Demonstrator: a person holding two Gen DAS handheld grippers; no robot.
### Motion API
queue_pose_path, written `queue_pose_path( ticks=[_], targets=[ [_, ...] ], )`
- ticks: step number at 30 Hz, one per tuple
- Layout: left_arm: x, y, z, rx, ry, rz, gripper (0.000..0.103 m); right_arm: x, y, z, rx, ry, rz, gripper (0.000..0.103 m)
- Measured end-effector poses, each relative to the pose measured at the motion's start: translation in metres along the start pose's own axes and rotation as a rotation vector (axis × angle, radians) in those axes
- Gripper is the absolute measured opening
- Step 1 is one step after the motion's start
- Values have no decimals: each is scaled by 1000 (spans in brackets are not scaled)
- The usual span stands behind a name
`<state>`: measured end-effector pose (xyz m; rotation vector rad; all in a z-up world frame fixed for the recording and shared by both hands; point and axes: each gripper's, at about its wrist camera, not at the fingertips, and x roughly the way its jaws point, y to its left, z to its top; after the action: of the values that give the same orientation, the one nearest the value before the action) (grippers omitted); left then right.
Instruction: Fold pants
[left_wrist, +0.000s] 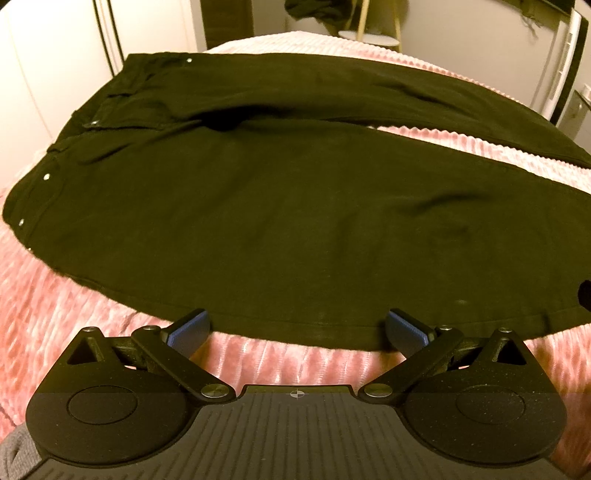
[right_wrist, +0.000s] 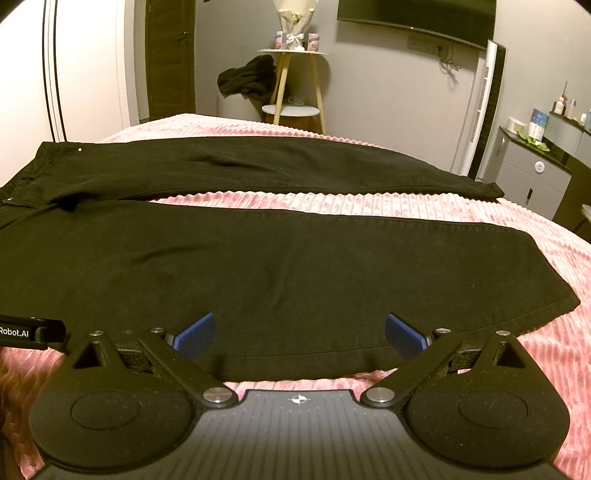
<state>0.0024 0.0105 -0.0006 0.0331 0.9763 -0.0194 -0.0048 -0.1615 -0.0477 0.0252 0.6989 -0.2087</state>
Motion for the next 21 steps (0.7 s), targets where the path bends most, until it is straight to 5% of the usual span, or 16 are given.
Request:
queue_pose_path(
  ticks=[21],
  targets=[
    [2,2,0,-3,10,4,103,6,-4,0,22,19,10,99]
  ],
)
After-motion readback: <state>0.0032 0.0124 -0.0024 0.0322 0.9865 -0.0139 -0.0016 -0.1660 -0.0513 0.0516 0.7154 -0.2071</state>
